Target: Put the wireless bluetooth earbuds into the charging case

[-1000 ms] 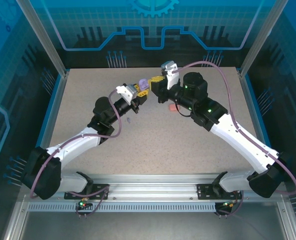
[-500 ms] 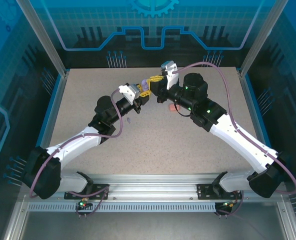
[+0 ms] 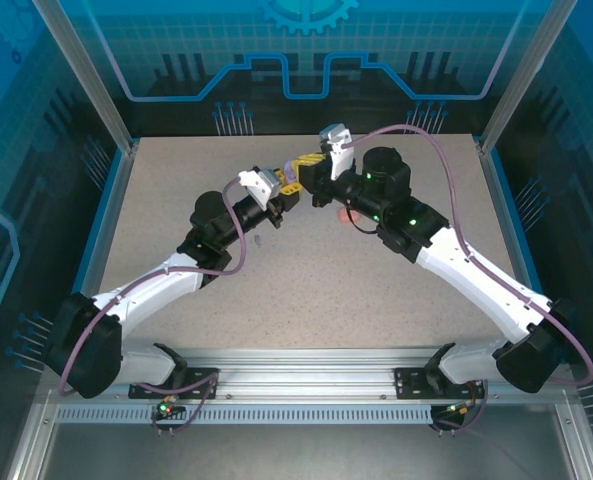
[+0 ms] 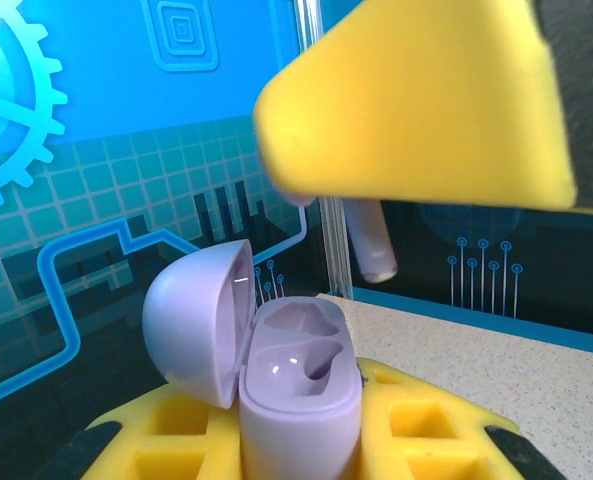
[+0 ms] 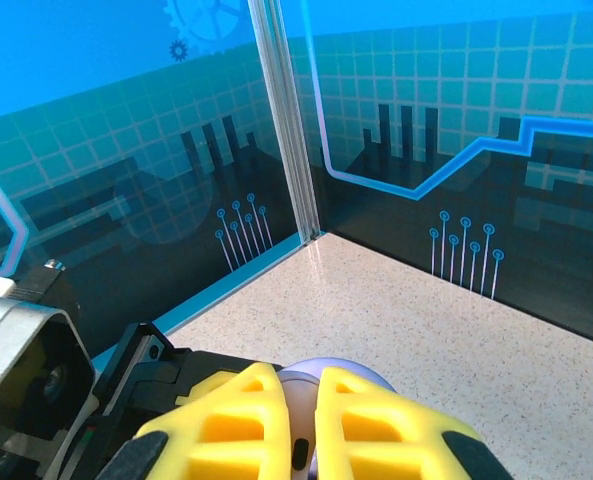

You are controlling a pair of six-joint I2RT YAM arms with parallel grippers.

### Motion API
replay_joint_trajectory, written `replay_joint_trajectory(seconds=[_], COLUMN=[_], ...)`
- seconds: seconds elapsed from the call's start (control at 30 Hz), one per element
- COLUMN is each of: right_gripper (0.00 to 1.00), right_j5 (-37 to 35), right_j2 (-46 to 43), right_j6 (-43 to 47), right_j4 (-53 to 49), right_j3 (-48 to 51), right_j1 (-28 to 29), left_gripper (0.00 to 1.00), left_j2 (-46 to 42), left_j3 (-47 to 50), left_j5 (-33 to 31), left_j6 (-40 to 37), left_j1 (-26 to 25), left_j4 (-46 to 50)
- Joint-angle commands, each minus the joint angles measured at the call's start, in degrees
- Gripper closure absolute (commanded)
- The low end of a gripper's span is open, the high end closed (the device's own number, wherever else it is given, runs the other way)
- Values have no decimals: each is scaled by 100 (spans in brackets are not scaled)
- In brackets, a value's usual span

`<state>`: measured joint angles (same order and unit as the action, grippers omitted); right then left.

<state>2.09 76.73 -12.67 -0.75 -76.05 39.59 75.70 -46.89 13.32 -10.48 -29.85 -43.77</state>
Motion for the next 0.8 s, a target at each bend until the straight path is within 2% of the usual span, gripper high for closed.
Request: replay_joint_trajectory(seconds=[0.0,0.47,0.77], right_gripper=[91,92,93], right_j5=[-35,-80,375], right_j2=[91,207,118], right_j6=[-83,-131,199], right_j4=[217,209,148], right_j3=[55,187,343], right_j1=[-4,-82,-117], left_gripper=[100,100,100], left_j2=[-170,-292,-345], left_j3=[-207,-226,-225], left_j5=[178,136,65], left_j6=[61,2,4], left_j1=[-42,-37,-37], left_j4=[-38,17,28])
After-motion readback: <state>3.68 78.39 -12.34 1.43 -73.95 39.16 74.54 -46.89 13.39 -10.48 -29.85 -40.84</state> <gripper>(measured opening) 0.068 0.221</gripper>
